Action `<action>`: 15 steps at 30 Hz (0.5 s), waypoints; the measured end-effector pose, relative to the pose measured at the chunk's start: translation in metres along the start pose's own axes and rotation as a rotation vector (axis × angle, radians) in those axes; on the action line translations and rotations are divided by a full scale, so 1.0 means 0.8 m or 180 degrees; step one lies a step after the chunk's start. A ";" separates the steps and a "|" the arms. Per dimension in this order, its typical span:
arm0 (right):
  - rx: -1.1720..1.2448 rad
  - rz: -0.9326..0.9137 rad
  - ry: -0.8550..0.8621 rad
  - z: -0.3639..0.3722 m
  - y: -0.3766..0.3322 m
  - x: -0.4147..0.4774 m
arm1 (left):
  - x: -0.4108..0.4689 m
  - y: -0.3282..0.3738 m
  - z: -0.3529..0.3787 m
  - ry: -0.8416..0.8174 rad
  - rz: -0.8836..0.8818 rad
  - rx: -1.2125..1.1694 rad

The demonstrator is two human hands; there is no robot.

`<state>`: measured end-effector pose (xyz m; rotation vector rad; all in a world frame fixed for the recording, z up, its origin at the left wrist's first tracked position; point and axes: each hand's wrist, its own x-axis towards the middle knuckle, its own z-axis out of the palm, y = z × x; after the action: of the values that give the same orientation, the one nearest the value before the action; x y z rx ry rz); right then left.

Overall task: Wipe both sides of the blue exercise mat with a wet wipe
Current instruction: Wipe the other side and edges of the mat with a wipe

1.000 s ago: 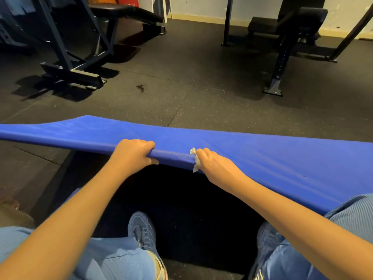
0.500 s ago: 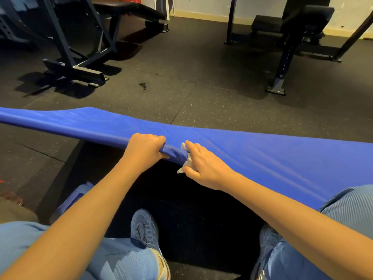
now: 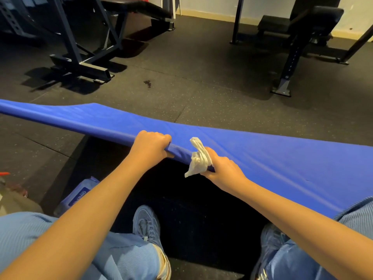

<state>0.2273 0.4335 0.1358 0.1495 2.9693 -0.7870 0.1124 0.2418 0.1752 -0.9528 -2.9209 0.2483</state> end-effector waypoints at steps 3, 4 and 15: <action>-0.0170 -0.0087 -0.0062 -0.002 -0.002 0.002 | -0.005 -0.001 -0.004 -0.0443 0.0063 -0.0574; -0.0231 -0.0115 -0.0095 -0.003 -0.004 0.004 | -0.007 -0.001 -0.010 -0.0738 0.0123 -0.1003; -0.0251 0.0022 -0.0164 0.006 -0.010 0.019 | -0.011 0.060 0.016 -0.0212 0.0783 -0.1576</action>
<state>0.2112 0.4253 0.1347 0.1332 2.9440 -0.6612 0.1462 0.2734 0.1542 -1.3879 -2.9771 -0.4673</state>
